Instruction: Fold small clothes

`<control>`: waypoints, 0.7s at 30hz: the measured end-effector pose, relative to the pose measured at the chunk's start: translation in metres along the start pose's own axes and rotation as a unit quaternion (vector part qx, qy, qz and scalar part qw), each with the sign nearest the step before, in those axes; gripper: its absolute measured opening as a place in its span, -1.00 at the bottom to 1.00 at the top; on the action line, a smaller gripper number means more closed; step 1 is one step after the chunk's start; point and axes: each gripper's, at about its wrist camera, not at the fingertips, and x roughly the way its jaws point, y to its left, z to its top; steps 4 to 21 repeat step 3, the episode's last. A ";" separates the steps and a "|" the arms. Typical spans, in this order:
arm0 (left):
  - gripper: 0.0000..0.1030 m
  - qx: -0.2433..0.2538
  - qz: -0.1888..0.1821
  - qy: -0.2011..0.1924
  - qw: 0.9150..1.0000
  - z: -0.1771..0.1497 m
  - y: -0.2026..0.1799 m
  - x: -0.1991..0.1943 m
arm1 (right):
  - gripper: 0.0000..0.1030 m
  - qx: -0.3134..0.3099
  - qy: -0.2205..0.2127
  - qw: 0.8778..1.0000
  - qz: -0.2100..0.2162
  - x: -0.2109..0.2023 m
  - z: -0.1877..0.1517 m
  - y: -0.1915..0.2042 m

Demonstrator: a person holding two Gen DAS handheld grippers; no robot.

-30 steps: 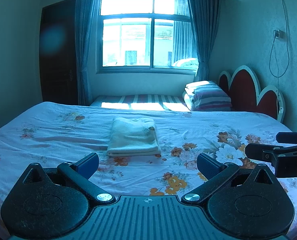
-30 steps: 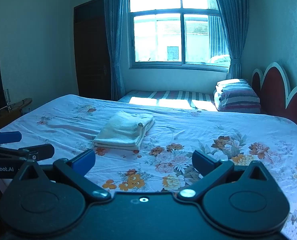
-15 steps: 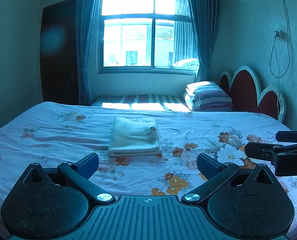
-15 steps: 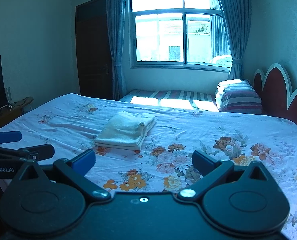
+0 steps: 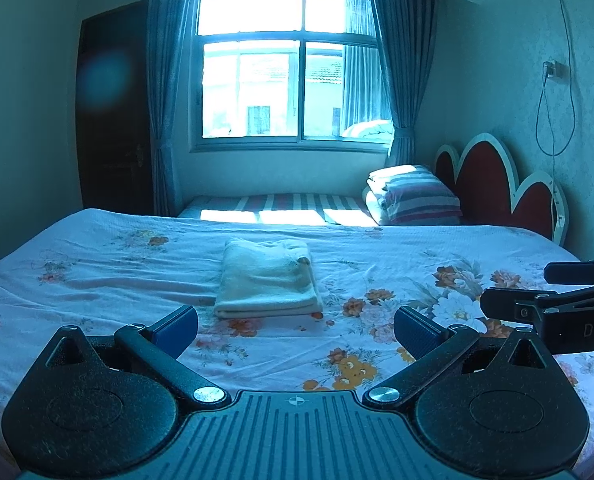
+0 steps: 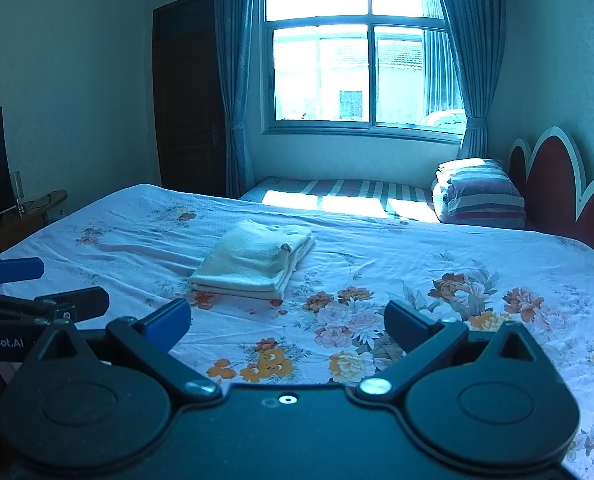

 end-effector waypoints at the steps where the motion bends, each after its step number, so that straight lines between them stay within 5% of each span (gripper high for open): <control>1: 1.00 -0.001 0.000 0.001 1.000 0.000 0.000 0.000 | 0.99 -0.001 0.000 1.000 0.001 0.000 0.000 0.000; 21: 1.00 -0.001 0.003 0.002 1.000 -0.001 0.000 0.000 | 0.99 -0.002 0.001 1.000 0.003 0.002 0.000 0.000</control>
